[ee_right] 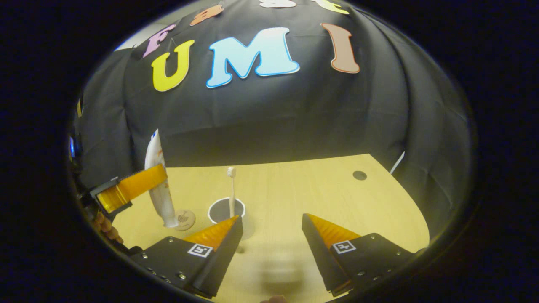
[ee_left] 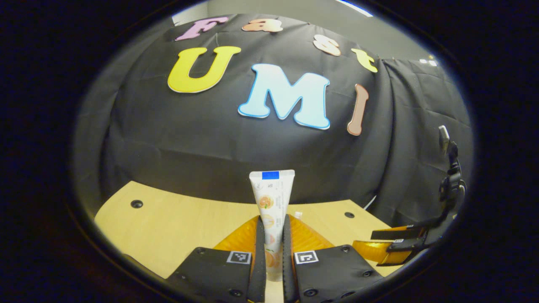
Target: Put the toothbrush and toothpaste on the desktop into the cup, then pick up the cup and place it on the coaster on the desktop.
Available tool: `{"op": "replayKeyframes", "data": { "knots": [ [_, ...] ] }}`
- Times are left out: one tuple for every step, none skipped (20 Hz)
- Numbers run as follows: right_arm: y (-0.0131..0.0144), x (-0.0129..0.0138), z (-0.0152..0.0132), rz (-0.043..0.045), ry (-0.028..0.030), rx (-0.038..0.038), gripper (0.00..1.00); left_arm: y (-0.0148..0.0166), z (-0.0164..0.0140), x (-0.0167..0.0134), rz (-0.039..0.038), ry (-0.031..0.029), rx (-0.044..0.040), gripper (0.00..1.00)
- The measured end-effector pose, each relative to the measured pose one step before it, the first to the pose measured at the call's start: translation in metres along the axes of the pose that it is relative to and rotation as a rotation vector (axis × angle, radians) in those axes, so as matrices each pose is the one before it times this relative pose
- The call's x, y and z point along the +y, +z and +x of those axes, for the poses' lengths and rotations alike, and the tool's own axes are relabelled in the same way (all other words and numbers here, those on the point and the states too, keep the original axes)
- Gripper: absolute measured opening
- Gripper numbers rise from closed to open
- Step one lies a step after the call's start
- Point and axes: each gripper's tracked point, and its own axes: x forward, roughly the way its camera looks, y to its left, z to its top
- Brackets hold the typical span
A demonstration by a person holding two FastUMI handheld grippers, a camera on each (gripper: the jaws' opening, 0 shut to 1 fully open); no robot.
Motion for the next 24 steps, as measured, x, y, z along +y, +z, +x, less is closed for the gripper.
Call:
{"op": "replayKeyframes", "data": {
  "knots": [
    [-0.00487,-0.00218,-0.00221,-0.00012,-0.00538,0.00809,0.87,0.00149,0.00648,-0.00383,-0.00105,-0.01219,-0.01274,0.23],
    [-0.0038,-0.00234,-0.00152,0.00139,-0.00194,0.00878,0.87,-0.00047,0.00521,-0.00405,-0.00113,-0.01173,-0.00546,0.23],
    [-0.00544,-0.00099,-0.00121,0.00341,0.00193,0.01102,0.87,-0.00028,0.0055,-0.00432,-0.00031,-0.0119,-0.0059,0.23],
    [-0.00506,-0.00131,-0.00116,0.00346,-0.00183,0.00898,0.87,0.00004,0.00579,-0.00486,0.0002,-0.01436,-0.0091,0.23],
    [-0.0053,-0.001,0.0,0.00544,-0.00109,0.01023,0.87,0.00278,0.00591,-0.00431,-0.00104,-0.01156,-0.01713,0.23],
    [-0.00527,0.00022,-0.00023,0.01106,0.00164,0.01328,0.87,0.00249,0.00815,-0.0034,-0.00633,-0.01198,-0.01945,0.23],
    [-0.00603,-0.00028,-0.00056,0.01349,0.00311,0.01242,0.87,0.00088,0.00571,-0.00324,-0.00839,-0.00488,-0.0156,0.23],
    [-0.00442,0.00038,-0.00014,0.01146,0.00172,0.01001,0.88,-0.00288,0.00777,-0.00314,-0.00759,-0.00719,-0.00783,0.23],
    [-0.00459,-0.00088,0.00038,0.0103,-0.0001,0.01127,0.87,-0.0039,0.00424,-0.00265,-0.00539,-0.00021,-0.00162,0.23],
    [-0.00446,-0.00142,-0.00035,0.00764,-0.00112,0.01059,0.87,-0.00459,0.00423,0.00058,0.00018,0.00377,0.00314,0.23],
    [-0.00385,-0.00189,0.00054,0.0091,-0.00215,0.0099,0.87,-0.00517,0.00611,0.00079,0.00245,0.003,0.00448,0.23],
    [-0.00254,-0.00138,-0.00051,0.00686,0.00078,0.00668,0.88,-0.00491,0.00462,0.00067,0.00137,0.00414,0.00317,0.23],
    [-0.00287,-0.00216,0.00047,0.00588,-0.00194,0.00699,0.88,-0.00507,0.00545,0.0,-0.00103,0.00181,0.0081,0.23],
    [-0.00133,0.00091,0.00014,0.00347,-0.00402,0.00566,0.88,-0.00754,0.00335,0.00119,0.00195,0.00649,0.01193,0.23],
    [-0.00193,-0.00144,0.00055,0.00491,-0.00511,0.00587,0.87,-0.00728,0.00258,0.00195,0.00103,0.00529,0.01482,0.23],
    [0.00014,-0.00179,0.00036,0.00739,-0.00227,0.00596,0.87,-0.00434,0.00072,0.00134,-0.00387,0.00364,0.01052,0.23],
    [0.00025,-0.002,-0.00011,0.00989,-0.00121,0.00147,0.87,-0.00458,0.00206,-0.00015,-0.00258,-0.00032,0.0108,0.23],
    [0.00106,-0.00165,-0.00043,0.00913,-0.00103,-0.00011,0.87,-0.00484,0.00115,0.00118,0.00409,0.00289,0.0097,0.18],
    [0.00015,-0.00076,0.00022,0.00759,0.00142,0.00042,0.88,-0.00337,0.00118,0.00167,0.01059,-0.00022,0.00848,0.18],
    [0.00098,-0.00017,0.0009,0.00469,0.0007,0.00009,0.88,-0.00333,0.00188,0.00262,0.01173,0.00572,0.00702,0.29],
    [-0.00048,0.00005,0.00072,0.0035,0.0008,0.00381,0.88,-0.00344,0.00279,0.00294,0.01072,0.00776,0.00658,0.24],
    [-0.00072,0.00092,0.00054,0.00178,0.00268,0.00381,0.88,-0.00268,0.00243,0.00185,0.00961,0.00425,0.00888,0.25],
    [0.00023,0.00081,0.00056,-0.00044,0.00393,0.00274,0.88,-0.00369,0.00109,0.00114,0.00781,0.00294,0.00723,0.25],
    [-0.0008,0.00096,0.00033,-0.00184,0.00374,0.00202,0.88,-0.00274,0.00031,0.00133,0.00304,0.00657,0.00864,0.28]
  ]
}}
